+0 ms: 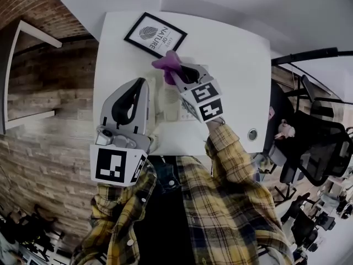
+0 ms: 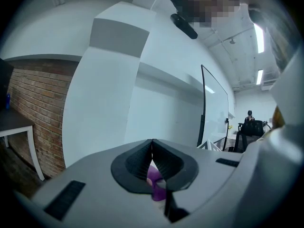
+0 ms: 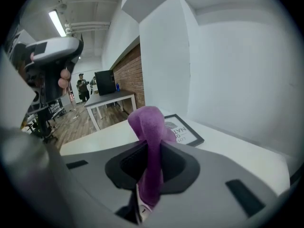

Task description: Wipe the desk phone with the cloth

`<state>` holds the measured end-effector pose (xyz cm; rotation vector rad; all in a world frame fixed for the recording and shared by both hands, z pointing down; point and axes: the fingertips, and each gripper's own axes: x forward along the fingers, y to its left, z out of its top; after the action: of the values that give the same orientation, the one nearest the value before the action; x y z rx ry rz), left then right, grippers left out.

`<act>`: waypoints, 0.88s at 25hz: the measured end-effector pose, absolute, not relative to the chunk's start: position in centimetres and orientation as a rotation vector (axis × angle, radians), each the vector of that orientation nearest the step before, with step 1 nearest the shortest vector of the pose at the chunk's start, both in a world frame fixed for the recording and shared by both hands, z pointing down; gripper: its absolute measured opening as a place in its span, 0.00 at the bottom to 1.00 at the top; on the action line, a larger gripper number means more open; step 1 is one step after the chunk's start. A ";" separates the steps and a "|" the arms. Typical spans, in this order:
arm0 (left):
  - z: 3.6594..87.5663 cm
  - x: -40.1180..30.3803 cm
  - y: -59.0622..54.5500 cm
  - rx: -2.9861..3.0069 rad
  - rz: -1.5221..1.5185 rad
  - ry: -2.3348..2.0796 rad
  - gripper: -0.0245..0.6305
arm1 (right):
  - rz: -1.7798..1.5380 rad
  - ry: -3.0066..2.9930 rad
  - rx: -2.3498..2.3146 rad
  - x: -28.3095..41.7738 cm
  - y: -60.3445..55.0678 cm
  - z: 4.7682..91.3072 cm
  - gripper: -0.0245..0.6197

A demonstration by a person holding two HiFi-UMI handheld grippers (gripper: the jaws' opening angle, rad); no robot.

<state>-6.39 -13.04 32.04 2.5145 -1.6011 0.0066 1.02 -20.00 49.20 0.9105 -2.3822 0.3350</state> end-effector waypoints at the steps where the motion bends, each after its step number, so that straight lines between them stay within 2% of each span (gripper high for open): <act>1: 32.1 -6.4 -13.0 2.512 0.007 -1.600 0.06 | 0.326 -2.361 0.900 0.9 -20.0 49.8 0.14; 22: 32.6 -8.8 -12.9 2.448 0.004 -1.671 0.06 | 0.407 -2.233 0.817 0.7 -19.6 53.2 0.13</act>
<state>-8.77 -12.87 32.58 2.4484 -1.6710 0.0036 0.70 -19.58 53.19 0.8172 -2.2332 0.4070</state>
